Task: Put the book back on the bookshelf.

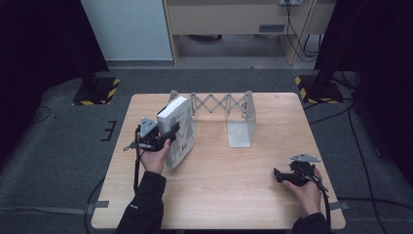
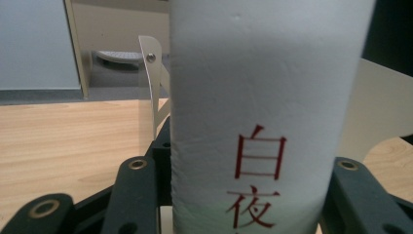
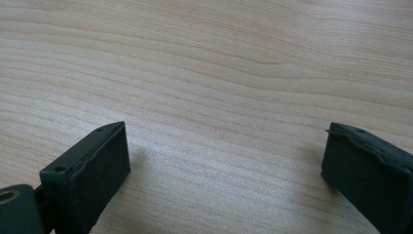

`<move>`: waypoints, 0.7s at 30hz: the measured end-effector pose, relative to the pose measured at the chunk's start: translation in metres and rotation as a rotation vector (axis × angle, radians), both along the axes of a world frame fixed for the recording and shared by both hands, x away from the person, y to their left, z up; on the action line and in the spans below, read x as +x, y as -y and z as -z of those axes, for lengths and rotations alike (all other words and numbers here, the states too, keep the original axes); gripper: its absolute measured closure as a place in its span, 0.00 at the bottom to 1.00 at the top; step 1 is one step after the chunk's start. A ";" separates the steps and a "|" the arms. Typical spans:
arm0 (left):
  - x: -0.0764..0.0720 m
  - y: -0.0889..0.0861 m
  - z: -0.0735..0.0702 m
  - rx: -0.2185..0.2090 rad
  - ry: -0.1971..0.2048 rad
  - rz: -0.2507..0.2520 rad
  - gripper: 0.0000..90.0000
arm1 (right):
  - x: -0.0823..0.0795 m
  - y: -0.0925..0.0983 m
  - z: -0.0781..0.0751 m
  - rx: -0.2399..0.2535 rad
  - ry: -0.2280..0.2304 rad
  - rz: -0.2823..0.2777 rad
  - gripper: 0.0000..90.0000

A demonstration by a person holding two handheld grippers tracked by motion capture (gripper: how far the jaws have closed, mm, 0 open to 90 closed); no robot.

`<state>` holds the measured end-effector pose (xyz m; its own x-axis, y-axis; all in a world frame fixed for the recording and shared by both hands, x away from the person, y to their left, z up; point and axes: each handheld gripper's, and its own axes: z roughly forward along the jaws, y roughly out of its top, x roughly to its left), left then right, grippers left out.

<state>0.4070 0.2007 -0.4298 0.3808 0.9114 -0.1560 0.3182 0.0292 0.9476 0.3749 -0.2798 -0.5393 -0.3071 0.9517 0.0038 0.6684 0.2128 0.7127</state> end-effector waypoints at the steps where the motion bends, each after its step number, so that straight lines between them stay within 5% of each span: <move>1: -0.002 -0.001 0.001 0.002 -0.001 0.005 0.57 | 0.000 0.000 0.000 -0.001 0.001 -0.002 0.04; 14: -0.021 0.001 0.016 0.046 -0.034 0.010 0.56 | 0.000 0.000 0.000 -0.001 0.001 -0.002 0.04; 21: -0.020 0.006 0.019 0.055 -0.013 0.004 0.56 | 0.000 0.000 0.000 -0.001 0.001 -0.001 0.04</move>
